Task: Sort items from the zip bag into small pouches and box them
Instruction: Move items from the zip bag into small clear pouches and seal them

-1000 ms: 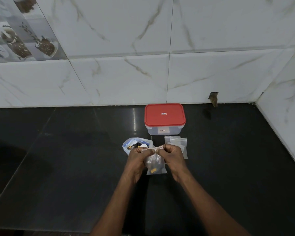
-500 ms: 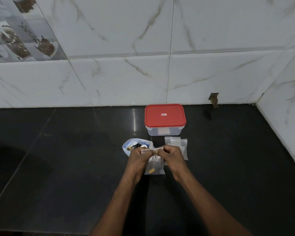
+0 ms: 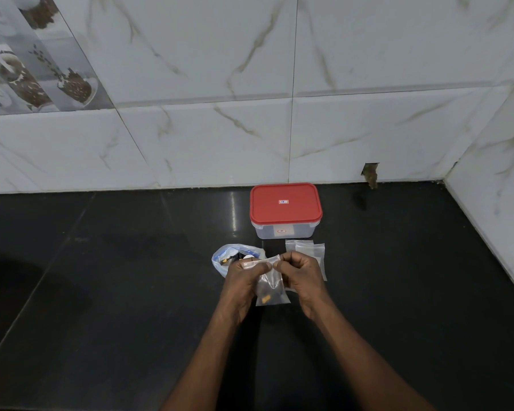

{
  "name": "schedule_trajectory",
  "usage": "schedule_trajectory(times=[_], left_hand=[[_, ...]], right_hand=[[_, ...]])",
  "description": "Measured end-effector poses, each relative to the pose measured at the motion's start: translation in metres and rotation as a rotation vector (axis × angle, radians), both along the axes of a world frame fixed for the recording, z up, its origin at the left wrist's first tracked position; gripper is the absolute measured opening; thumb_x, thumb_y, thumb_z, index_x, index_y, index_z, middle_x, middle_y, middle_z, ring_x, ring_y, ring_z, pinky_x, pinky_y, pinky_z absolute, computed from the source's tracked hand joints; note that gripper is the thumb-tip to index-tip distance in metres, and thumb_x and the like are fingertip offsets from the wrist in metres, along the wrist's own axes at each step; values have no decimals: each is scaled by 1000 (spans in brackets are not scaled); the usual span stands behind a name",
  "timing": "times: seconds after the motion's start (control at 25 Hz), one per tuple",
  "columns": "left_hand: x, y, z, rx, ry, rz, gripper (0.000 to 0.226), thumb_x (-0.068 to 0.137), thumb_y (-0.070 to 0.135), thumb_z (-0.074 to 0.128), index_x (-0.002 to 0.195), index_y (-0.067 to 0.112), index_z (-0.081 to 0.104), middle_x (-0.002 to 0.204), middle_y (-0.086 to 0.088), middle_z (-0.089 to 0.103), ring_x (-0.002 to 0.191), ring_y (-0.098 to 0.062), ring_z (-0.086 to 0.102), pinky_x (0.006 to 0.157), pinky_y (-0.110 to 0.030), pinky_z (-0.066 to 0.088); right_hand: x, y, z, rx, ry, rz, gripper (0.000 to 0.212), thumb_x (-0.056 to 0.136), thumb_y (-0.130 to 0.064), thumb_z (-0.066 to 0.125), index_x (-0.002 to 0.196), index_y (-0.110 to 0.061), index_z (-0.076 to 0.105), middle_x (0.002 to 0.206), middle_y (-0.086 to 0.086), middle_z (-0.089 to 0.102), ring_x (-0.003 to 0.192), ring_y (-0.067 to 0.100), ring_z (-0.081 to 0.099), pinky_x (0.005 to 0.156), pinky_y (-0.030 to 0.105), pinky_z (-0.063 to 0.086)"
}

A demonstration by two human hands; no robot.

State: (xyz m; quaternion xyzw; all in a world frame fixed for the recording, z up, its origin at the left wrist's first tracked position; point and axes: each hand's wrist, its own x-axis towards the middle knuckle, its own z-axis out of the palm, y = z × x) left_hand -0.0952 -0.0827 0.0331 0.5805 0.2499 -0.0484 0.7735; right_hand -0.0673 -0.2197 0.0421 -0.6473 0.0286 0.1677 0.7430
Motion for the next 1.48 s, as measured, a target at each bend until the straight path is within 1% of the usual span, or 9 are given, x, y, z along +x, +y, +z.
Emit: schedule_trajectory(times=[0.16,0.48,0.68,0.84,0.88,1.0,1.16,1.36,1.48], left_hand=[[1,2,-1,5,12,-38,39,69,16,79,103,-2,70,96,-22,74,91,-39,70,91,-56,55],[0,2,-1,80,28,-22,50,63,22,80,107,-1,70,100,-20,75,97,-38,71,91,-50,58],[-2,-1,1,101,-3,-52,20,78,9,75,95,0,70,82,-11,73,78,-24,69,70,-34,55],[-2,-2,5,11,-4,19,12,84,6,72,92,-2,72,90,-22,73,81,-32,69,83,-47,55],[-3,0,5,-19,-13,45,4,88,3,69,87,-1,71,88,-23,71,77,-31,67,81,-47,55],[-4,5,4,-18,-41,69,12,88,2,70,76,4,68,84,-24,64,75,-31,65,78,-47,56],[-3,3,5,39,-58,30,15,86,2,73,90,-11,69,98,-36,69,88,-40,68,90,-56,54],[-4,0,7,199,-91,16,8,85,-2,71,78,-1,75,81,-24,74,75,-32,70,72,-39,57],[-4,1,2,123,-98,47,5,79,-1,75,76,-5,75,84,-32,71,79,-38,66,80,-50,55]], right_hand=[[0,0,0,-15,-12,25,18,84,-4,65,72,-16,72,69,4,65,67,14,58,66,33,49],[-5,-2,3,28,-11,23,20,83,1,65,70,-13,71,67,3,65,62,9,58,63,27,49],[-5,0,1,22,-43,-19,16,80,3,64,69,-8,70,68,7,63,68,14,57,67,30,48],[-2,-2,-1,44,12,-111,15,81,1,60,69,-6,66,68,11,58,70,24,52,66,37,48],[0,-6,-1,59,28,-118,14,81,1,60,70,-6,65,69,13,57,70,25,52,66,38,48],[3,-12,1,65,57,-82,8,84,-3,62,78,-4,68,76,15,63,75,29,59,71,43,52],[-1,-5,2,-20,11,-8,4,83,-5,68,80,-5,71,77,14,68,75,22,63,72,38,53],[-2,-4,-5,-63,-31,5,9,77,-14,73,76,-4,72,75,18,68,73,18,61,70,34,51],[-3,-2,-6,-73,-43,-28,4,81,-6,73,77,-4,74,74,15,70,70,16,63,66,28,52]])
